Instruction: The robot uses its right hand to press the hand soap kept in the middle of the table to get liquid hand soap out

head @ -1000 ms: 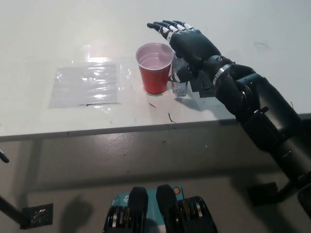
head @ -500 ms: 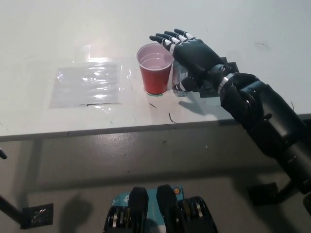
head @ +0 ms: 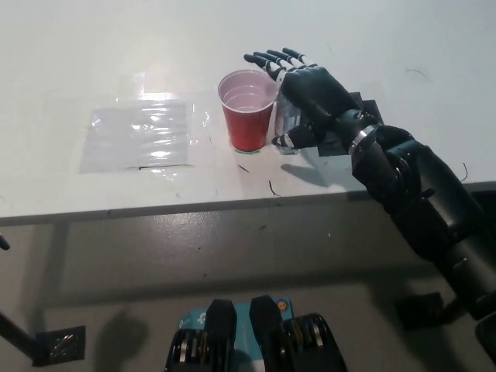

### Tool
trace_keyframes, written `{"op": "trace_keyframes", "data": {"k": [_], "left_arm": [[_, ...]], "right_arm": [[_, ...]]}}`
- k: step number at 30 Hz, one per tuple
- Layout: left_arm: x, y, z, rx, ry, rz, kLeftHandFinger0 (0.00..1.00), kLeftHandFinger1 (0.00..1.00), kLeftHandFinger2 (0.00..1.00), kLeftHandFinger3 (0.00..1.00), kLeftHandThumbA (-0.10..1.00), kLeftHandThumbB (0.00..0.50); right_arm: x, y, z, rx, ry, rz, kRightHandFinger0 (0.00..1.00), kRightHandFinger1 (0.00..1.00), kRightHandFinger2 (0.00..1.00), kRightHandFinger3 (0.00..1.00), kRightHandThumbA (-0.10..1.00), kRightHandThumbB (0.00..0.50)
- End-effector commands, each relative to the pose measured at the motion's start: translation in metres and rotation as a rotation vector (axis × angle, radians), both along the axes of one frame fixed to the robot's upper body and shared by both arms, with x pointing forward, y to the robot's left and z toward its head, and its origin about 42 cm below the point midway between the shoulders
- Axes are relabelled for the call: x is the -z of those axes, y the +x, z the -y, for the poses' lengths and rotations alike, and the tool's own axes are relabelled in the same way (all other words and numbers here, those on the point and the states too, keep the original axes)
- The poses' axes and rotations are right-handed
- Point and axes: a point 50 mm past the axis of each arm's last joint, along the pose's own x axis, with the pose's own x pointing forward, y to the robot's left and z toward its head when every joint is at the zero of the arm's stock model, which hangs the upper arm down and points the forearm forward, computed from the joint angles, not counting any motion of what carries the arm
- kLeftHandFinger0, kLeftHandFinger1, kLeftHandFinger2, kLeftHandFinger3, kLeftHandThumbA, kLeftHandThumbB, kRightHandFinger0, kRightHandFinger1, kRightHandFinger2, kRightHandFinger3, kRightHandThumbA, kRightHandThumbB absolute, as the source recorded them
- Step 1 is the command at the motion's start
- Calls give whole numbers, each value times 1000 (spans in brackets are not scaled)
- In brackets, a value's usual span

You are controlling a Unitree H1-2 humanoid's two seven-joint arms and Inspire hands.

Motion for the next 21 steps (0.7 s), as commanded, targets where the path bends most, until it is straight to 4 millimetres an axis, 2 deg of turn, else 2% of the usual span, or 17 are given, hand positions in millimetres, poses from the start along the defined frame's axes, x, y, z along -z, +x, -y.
{"op": "trace_keyframes", "data": {"k": [1,2,4,5,7,8,10,11,12,15,17,19,21], "left_arm": [[-22,6,-2,-8,26,37,1000,1000,1000,850,1000,138],[-23,7,-2,-1,31,32,1000,1000,1000,861,1000,151],[-26,9,-1,4,38,33,1000,1000,1000,868,1000,149],[-26,10,-1,6,39,34,1000,1000,1000,867,1000,140],[-29,12,1,8,46,37,1000,1000,1000,873,1000,146],[-30,14,1,12,38,39,1000,1000,1000,899,1000,138],[-32,14,1,14,30,44,1000,1000,1000,836,1000,149],[-32,14,1,11,30,43,1000,1000,1000,846,1000,151],[-32,14,1,10,48,40,1000,1000,1000,854,1000,134],[-33,14,1,11,47,44,1000,1000,1000,830,1000,134],[-32,13,0,10,40,47,1000,1000,1000,854,1000,129],[-32,14,0,11,39,45,1000,1000,1000,868,1000,132],[-31,12,1,6,38,47,1000,1000,1000,848,1000,153]], "right_arm": [[25,-3,-2,-23,17,-114,1000,1000,1000,1000,1000,351],[32,-6,-10,-36,29,-133,1000,1000,1000,1000,1000,386],[33,-6,-9,-32,37,-134,1000,1000,1000,1000,1000,395],[36,-8,-15,-47,30,-136,1000,1000,1000,1000,1000,408],[37,-8,-16,-59,28,-132,1000,1000,1000,1000,1000,390],[40,-10,-20,-65,19,-148,1000,1000,1000,1000,1000,396],[41,-10,-22,-71,7,-149,1000,1000,1000,1000,1000,387],[43,-11,-23,-68,6,-152,1000,1000,1000,1000,1000,389],[47,-10,-20,-58,-7,-159,1000,1000,1000,1000,1000,371],[50,-9,-14,-38,-11,-168,1000,1000,1000,1000,1000,357],[52,-8,-10,-17,-35,-186,1000,1000,1000,1000,1000,376],[55,-7,-8,-12,-44,-179,1000,1000,1000,1000,1000,373],[60,-8,-2,-1,-86,-174,1000,1000,1000,1000,1000,434]]}}
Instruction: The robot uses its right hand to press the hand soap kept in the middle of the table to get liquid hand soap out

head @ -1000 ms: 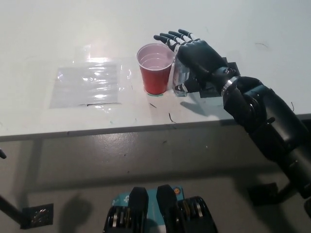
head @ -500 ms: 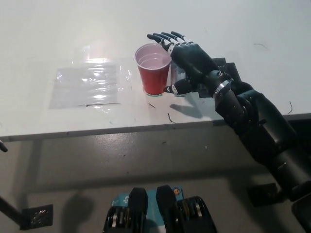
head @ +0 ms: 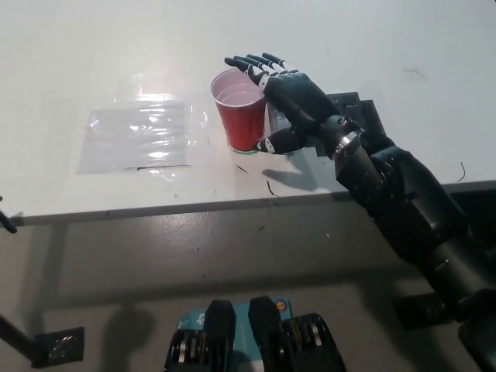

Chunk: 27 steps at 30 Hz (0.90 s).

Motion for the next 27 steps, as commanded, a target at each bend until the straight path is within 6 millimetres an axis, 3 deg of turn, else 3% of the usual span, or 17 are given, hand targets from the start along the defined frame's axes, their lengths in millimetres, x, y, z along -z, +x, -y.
{"op": "trace_keyframes", "data": {"k": [1,5,10,14,24,27], "left_arm": [[-19,0,-7,-30,29,33,1000,1000,1000,852,1000,152],[-18,-2,-7,-31,23,34,1000,1000,1000,869,1000,137],[-17,-1,-7,-36,20,33,1000,1000,1000,874,1000,111],[-17,-3,-9,-41,30,28,1000,1000,1000,887,1000,103],[-17,-3,-9,-42,29,27,1000,1000,1000,869,1000,117],[-17,-3,-9,-42,29,27,1000,1000,1000,877,1000,118]], "right_arm": [[51,-6,15,40,-151,-144,1000,1000,1000,1000,1000,439],[51,-8,25,55,-214,-115,1000,1000,1000,1000,1000,433],[45,-5,41,69,-270,-93,1000,1000,1000,1000,1000,485],[46,-8,38,72,-281,-110,1000,1000,1000,1000,1000,455],[69,-19,31,62,-276,-162,1000,1000,1000,1000,1000,468],[81,-22,29,53,-279,-171,1000,1000,1000,1000,1000,500]]}}
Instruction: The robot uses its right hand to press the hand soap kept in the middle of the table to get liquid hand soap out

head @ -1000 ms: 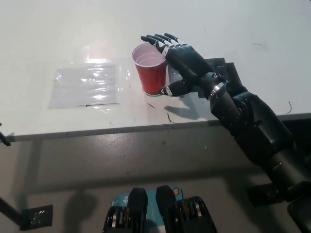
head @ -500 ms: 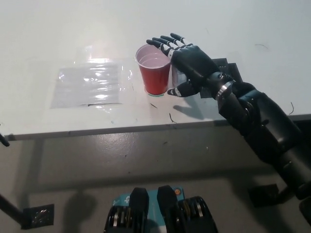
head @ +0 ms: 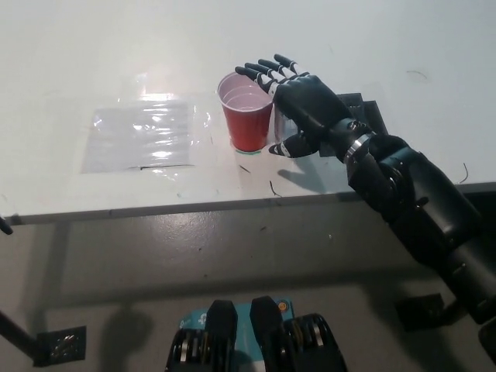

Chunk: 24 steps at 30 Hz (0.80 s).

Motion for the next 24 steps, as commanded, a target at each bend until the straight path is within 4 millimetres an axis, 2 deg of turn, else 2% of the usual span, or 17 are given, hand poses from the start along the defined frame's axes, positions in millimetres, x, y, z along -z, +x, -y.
{"op": "trace_keyframes", "data": {"k": [1,7,10,13,14,16,18,22,24], "left_arm": [[-17,-1,-5,-23,20,34,1000,1000,1000,874,1000,116],[-18,-1,-6,-25,26,35,1000,1000,1000,853,1000,110],[-18,-2,-6,-27,25,37,1000,1000,1000,872,1000,115],[-21,0,-6,-26,16,47,1000,1000,1000,867,1000,105],[-21,0,-6,-26,22,46,1000,1000,1000,855,1000,109],[-21,0,-6,-25,28,45,1000,1000,1000,829,1000,109],[-21,0,-5,-26,32,45,1000,1000,1000,849,1000,97],[-22,1,-6,-28,26,50,1000,1000,1000,857,1000,111],[-22,2,-6,-31,26,55,1000,1000,1000,860,1000,126]], "right_arm": [[78,-18,14,46,-134,-236,1000,1000,1000,1000,1000,500],[85,-20,11,47,-128,-245,1000,1000,1000,1000,1000,484],[88,-21,12,57,-129,-257,1000,1000,1000,1000,1000,500],[87,-21,11,56,-136,-251,1000,1000,1000,1000,1000,489],[88,-22,11,58,-139,-254,1000,1000,1000,1000,1000,468],[90,-22,12,55,-147,-258,1000,1000,1000,1000,1000,476],[92,-22,12,53,-153,-262,1000,1000,1000,1000,1000,473],[89,-21,14,49,-156,-257,1000,1000,1000,1000,1000,460],[87,-19,15,51,-165,-249,1000,1000,1000,1000,1000,482]]}}
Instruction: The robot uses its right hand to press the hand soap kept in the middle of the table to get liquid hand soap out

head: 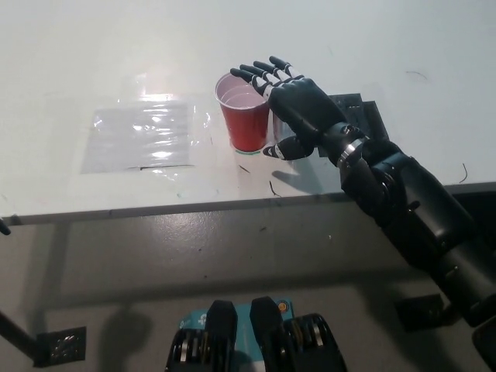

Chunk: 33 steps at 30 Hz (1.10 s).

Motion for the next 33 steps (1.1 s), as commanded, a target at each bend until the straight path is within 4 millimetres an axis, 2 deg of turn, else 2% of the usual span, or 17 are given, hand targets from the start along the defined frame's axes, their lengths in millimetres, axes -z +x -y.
{"op": "trace_keyframes", "data": {"k": [1,7,15,18,19,22,24,26,27,28,29,30,32,33], "left_arm": [[-21,2,-4,-28,23,61,1000,1000,1000,860,1000,123],[-21,2,-4,-25,14,60,1000,1000,1000,893,1000,137],[-20,0,-7,-28,20,60,1000,1000,1000,829,1000,154],[-16,-1,-7,-29,19,51,1000,1000,1000,834,1000,156],[-15,-2,-7,-28,16,51,1000,1000,1000,833,1000,142],[-14,-4,-7,-32,18,43,1000,1000,1000,840,1000,157],[-10,-7,-7,-35,17,37,1000,1000,1000,839,1000,150],[-9,-8,-7,-32,18,29,1000,1000,1000,829,1000,154],[-8,-8,-7,-33,19,25,1000,1000,1000,822,1000,153],[-7,-9,-7,-36,21,20,1000,1000,1000,828,1000,141],[-6,-9,-7,-36,21,17,1000,1000,1000,831,1000,140],[-6,-10,-7,-34,20,18,1000,1000,1000,834,1000,129],[-4,-11,-7,-34,21,12,1000,1000,1000,837,1000,128],[-3,-11,-7,-33,15,10,1000,1000,1000,846,1000,119]], "right_arm": [[80,-17,22,47,-180,-256,1000,1000,1000,1000,1000,485],[81,-15,28,42,-207,-260,1000,1000,1000,1000,1000,500],[88,-18,28,35,-207,-278,1000,1000,1000,1000,1000,494],[90,-19,28,34,-197,-295,1000,1000,1000,1000,1000,485],[89,-19,27,35,-197,-299,1000,1000,1000,1000,1000,482],[86,-19,25,33,-198,-292,1000,1000,1000,1000,1000,480],[83,-20,23,39,-203,-287,1000,1000,1000,1000,1000,490],[77,-18,22,26,-202,-265,1000,1000,1000,1000,1000,460],[70,-15,22,32,-194,-258,1000,1000,1000,1000,1000,472],[56,-8,21,30,-175,-219,1000,1000,1000,1000,1000,462],[56,-8,22,29,-174,-218,1000,1000,1000,1000,1000,461],[44,-3,22,27,-148,-198,1000,1000,1000,1000,1000,475],[42,-2,22,25,-135,-197,1000,1000,1000,1000,1000,479],[20,5,22,16,-131,-157,1000,1000,1000,1000,1000,465]]}}
